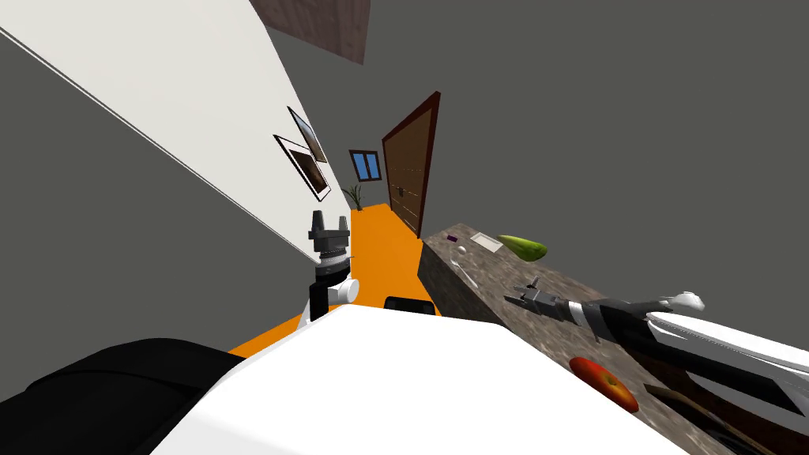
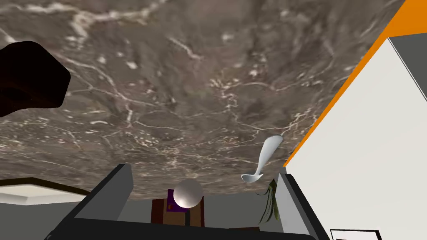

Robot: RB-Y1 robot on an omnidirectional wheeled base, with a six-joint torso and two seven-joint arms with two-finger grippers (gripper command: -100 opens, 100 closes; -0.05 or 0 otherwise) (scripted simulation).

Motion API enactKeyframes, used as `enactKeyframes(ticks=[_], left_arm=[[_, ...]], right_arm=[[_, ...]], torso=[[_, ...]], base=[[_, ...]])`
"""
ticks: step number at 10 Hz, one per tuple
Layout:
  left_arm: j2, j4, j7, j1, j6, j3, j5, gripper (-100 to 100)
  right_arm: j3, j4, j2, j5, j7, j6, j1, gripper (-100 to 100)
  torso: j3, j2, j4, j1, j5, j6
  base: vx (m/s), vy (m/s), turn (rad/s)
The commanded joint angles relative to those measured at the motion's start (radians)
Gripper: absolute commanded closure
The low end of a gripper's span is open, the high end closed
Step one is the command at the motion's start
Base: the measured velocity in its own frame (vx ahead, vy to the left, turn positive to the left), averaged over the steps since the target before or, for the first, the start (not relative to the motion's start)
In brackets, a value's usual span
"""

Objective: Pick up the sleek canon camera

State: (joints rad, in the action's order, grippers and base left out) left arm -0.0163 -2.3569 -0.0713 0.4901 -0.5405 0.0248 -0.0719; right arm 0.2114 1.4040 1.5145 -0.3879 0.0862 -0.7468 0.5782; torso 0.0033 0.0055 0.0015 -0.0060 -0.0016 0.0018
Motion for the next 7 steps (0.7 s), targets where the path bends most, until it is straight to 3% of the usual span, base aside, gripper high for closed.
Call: enactKeyframes(ticks=[1, 4, 5, 7], left_arm=[[0.000, 0.000, 0.000, 0.000, 0.000, 0.000, 0.000, 0], [0.000, 0.000, 0.000, 0.000, 0.000, 0.000, 0.000, 0], [0.000, 0.000, 0.000, 0.000, 0.000, 0.000, 0.000, 0], [0.000, 0.000, 0.000, 0.000, 0.000, 0.000, 0.000, 0]], right_arm=[[0.032, -0.023, 0.050, -0.032, 0.000, 0.009, 0.005, -100], [0.092, -0.068, 0.124, -0.087, 0.004, 0.015, 0.010, -100], [0.092, -0.068, 0.124, -0.087, 0.004, 0.015, 0.010, -100], [0.150, -0.105, 0.180, -0.137, 0.008, 0.023, 0.016, -100]], torso=[[0.000, 0.000, 0.000, 0.000, 0.000, 0.000], [0.000, 0.001, 0.000, -0.001, 0.000, 0.000], [0.000, 0.001, 0.000, 0.000, 0.000, 0.000], [0.000, 0.001, 0.000, 0.000, 0.000, 0.000]], base=[[-0.048, -0.074, 0.117], [-0.082, -0.104, 0.119], [-0.071, -0.079, 0.046], [-0.097, -0.119, 0.113]])
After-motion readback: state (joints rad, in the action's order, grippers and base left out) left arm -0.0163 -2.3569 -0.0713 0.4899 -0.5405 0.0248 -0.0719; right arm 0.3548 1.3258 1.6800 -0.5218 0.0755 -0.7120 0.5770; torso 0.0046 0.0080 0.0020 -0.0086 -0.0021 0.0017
